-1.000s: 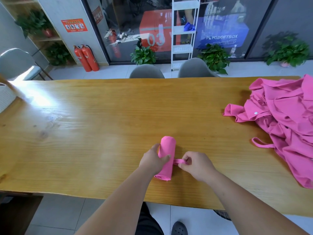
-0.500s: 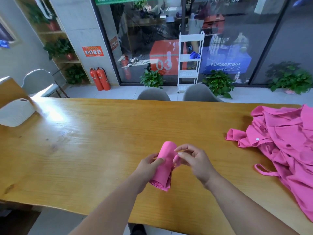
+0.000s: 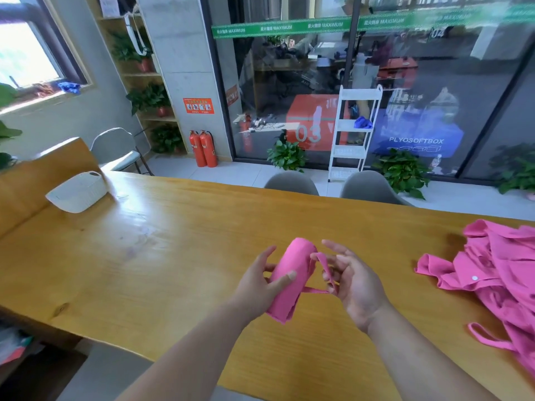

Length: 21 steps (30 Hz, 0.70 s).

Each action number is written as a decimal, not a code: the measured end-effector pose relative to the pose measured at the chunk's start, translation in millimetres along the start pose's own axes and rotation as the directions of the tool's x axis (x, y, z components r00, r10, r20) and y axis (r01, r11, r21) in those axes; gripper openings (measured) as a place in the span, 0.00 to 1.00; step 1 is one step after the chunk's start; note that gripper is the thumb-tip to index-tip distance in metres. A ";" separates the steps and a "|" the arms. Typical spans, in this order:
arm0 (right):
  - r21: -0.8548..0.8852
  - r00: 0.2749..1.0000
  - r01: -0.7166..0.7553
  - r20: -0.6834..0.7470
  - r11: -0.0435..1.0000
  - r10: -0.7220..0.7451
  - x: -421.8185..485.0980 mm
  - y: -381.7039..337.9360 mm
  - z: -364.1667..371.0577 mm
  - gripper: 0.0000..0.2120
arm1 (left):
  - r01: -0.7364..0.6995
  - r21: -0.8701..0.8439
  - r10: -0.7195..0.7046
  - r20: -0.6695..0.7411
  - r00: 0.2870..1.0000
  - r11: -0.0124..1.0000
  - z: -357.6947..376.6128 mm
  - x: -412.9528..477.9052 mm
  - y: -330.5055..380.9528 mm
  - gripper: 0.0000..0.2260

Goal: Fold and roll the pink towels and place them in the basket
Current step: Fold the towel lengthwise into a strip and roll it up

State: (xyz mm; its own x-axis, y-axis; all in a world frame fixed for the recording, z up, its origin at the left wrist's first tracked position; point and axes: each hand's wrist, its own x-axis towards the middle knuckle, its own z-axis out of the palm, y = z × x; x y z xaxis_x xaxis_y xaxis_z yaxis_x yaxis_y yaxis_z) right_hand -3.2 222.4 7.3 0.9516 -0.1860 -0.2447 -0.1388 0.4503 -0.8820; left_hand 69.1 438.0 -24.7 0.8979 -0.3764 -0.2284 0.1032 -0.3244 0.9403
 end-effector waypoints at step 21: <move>-0.084 0.980 -0.094 0.170 0.992 0.107 38.2 38.9 185.5 0.25 | -0.379 0.270 0.371 0.081 0.925 0.885 -175.3 -67.5 -29.4 0.43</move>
State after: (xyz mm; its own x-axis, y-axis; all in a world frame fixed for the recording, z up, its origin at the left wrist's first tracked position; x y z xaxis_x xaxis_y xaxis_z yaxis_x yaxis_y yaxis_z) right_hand 78.5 394.8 38.4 0.9639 0.0147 -0.2659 -0.2503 0.3909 -0.8857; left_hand 80.5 625.1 7.3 0.8341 -0.5390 0.1168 -0.3638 -0.3786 0.8510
